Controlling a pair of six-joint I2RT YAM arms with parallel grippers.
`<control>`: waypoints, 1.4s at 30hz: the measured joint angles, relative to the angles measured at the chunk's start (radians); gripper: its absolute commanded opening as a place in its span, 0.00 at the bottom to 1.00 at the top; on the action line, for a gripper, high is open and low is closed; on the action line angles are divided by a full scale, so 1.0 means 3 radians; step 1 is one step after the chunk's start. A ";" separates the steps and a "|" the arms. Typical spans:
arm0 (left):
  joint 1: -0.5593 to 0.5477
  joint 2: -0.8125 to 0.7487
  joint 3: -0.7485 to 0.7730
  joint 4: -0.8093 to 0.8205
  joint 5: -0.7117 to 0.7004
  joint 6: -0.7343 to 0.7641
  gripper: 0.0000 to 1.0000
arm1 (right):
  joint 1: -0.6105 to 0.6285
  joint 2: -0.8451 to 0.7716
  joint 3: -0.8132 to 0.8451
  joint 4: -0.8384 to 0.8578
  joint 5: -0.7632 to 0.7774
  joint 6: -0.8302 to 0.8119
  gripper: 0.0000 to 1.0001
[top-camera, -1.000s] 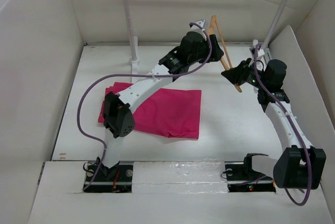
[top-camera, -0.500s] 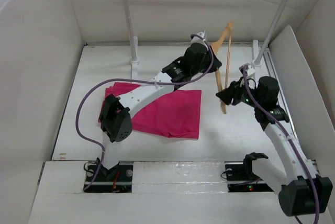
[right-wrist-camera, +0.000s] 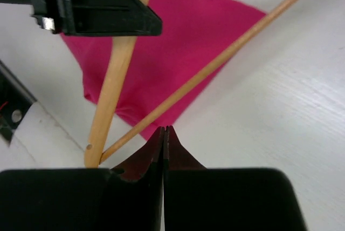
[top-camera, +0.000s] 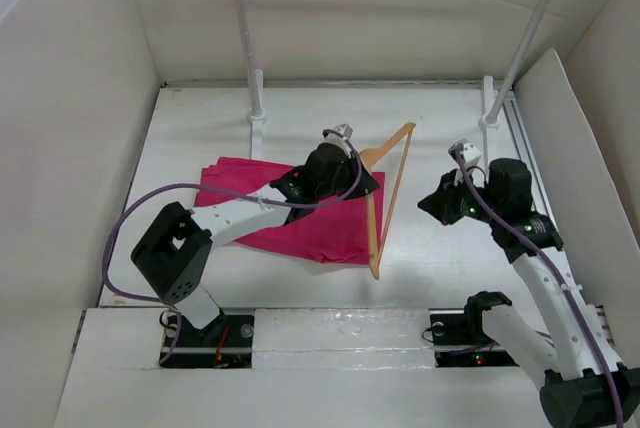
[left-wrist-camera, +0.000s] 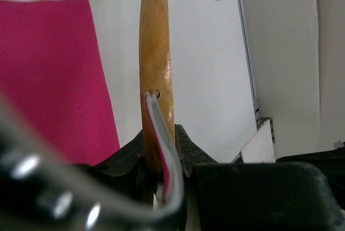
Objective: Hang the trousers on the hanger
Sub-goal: Place trousers on hanger
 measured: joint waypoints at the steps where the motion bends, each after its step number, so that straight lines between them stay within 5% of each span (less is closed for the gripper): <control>1: -0.0013 0.0000 -0.0100 0.0083 0.0036 -0.0050 0.00 | 0.0132 0.0011 -0.0076 0.0031 0.0037 0.0123 0.00; 5: -0.0079 0.0042 -0.0473 0.0261 0.0037 -0.0221 0.00 | 0.0553 0.0189 -0.0103 0.0193 0.0273 0.0326 0.04; 13: -0.0235 0.0267 -0.0642 0.0570 -0.0362 -0.0547 0.00 | 0.0964 0.0924 -0.0243 0.0744 0.0692 0.0394 0.43; 28: -0.0561 0.0492 -0.0572 0.0553 -0.1247 -0.0988 0.00 | 0.1024 0.2261 -0.0455 0.1720 0.1006 0.0337 0.51; 38: -0.0582 0.0507 -0.0537 0.0493 -0.1312 -0.1012 0.00 | 0.1054 0.2585 -0.0665 0.2651 0.0899 0.0626 0.45; 39: -0.0582 0.0509 -0.0537 0.0495 -0.1310 -0.1011 0.00 | 0.1055 0.2599 -0.0687 0.2731 0.0888 0.0657 0.40; 42: -0.0582 0.0509 -0.0537 0.0501 -0.1300 -0.0989 0.00 | 0.1094 0.2656 -0.0712 0.2841 0.0895 0.0722 0.00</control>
